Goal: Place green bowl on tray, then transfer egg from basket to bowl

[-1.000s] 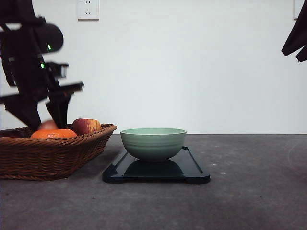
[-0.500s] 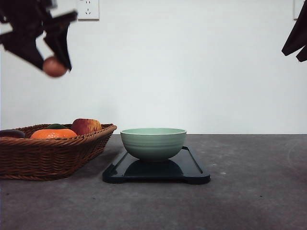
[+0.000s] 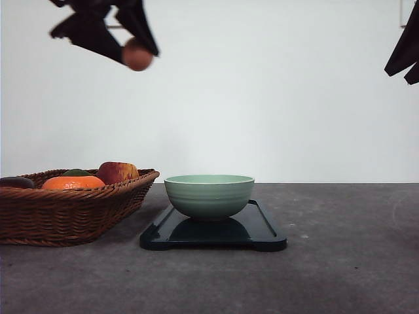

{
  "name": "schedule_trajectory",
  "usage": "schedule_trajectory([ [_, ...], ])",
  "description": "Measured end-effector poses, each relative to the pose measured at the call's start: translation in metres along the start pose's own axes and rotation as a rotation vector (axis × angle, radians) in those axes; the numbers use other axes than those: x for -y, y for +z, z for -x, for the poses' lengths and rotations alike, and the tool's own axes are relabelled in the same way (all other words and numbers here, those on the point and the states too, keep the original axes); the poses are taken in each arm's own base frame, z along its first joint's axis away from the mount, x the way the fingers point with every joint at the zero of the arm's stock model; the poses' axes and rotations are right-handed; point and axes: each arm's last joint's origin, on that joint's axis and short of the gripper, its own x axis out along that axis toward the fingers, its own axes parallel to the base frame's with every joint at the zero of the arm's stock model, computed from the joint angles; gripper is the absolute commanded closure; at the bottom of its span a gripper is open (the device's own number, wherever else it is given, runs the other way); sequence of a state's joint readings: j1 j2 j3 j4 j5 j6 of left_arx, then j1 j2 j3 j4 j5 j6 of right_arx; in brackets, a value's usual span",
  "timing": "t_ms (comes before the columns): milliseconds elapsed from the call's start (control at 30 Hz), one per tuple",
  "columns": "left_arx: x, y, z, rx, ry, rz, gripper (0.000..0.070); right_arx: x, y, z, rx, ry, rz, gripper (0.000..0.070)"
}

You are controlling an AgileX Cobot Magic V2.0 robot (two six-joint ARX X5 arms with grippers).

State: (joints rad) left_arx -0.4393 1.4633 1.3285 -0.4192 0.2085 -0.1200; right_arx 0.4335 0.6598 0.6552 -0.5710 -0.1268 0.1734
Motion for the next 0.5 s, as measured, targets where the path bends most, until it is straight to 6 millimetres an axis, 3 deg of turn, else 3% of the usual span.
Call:
schedule_trajectory([
  [200,0.018,-0.008,-0.033,-0.024,-0.058,-0.035,0.0482,0.0,0.0,0.0,-0.001,0.002,0.0,0.0513],
  [500,0.026,-0.026,-0.084,-0.078,-0.043,-0.066,0.0472,0.0,-0.002,0.0,-0.016,0.001,-0.002,0.0513],
])
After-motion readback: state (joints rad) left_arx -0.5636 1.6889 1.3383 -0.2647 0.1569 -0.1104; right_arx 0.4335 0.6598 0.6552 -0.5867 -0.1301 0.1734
